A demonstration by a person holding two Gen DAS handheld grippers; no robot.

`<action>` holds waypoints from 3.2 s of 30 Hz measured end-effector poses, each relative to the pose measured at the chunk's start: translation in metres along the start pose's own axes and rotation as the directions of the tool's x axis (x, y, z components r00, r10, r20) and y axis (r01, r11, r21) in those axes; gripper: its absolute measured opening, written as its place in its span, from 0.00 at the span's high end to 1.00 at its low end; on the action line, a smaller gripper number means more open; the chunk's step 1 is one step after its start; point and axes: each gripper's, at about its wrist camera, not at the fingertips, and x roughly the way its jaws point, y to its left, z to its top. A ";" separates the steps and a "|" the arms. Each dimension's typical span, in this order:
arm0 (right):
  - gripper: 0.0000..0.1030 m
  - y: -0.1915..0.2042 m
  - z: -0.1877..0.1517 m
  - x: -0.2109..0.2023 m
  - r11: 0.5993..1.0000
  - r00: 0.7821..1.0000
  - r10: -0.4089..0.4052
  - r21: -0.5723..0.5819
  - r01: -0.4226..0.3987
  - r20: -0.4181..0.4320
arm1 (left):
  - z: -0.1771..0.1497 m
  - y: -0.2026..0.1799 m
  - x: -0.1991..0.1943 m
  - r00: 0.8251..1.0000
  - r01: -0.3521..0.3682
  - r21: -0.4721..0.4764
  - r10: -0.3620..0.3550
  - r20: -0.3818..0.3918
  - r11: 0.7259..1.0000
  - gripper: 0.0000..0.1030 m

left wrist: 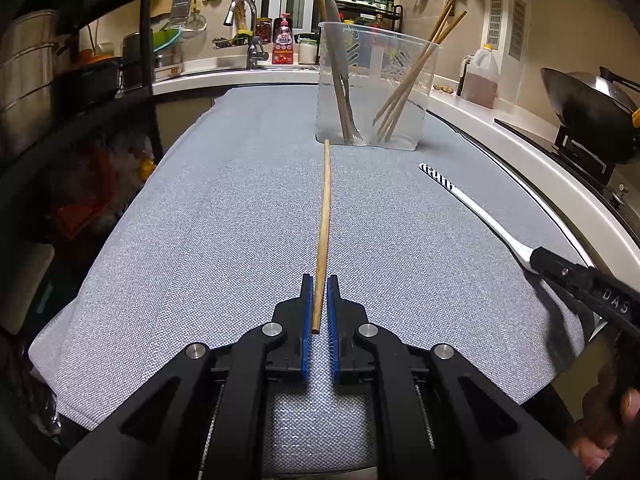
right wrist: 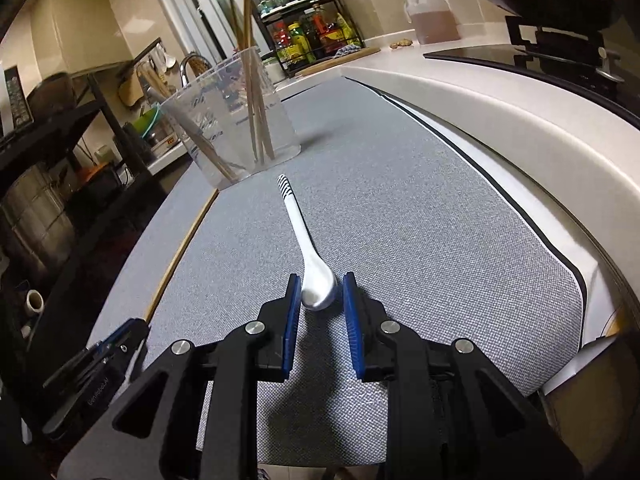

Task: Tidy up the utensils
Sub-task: 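Lift the chopstick and spoon with both grippers and carry them over the container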

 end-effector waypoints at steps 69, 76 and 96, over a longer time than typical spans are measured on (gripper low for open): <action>0.90 0.063 0.058 -0.076 0.901 0.944 -0.150 -0.352 0.253 0.295 | 0.059 -0.002 -0.076 0.959 0.011 0.056 -0.026 0.284 0.998 0.96; 0.90 0.081 0.090 -0.073 0.885 0.949 -0.129 -0.398 0.241 0.289 | 0.102 0.010 -0.079 0.951 0.031 0.063 -0.049 0.305 0.998 0.96; 0.90 0.145 0.188 -0.047 0.790 0.982 -0.117 -0.585 0.182 0.148 | 0.233 0.014 -0.064 0.986 0.147 0.064 -0.151 0.074 0.987 0.96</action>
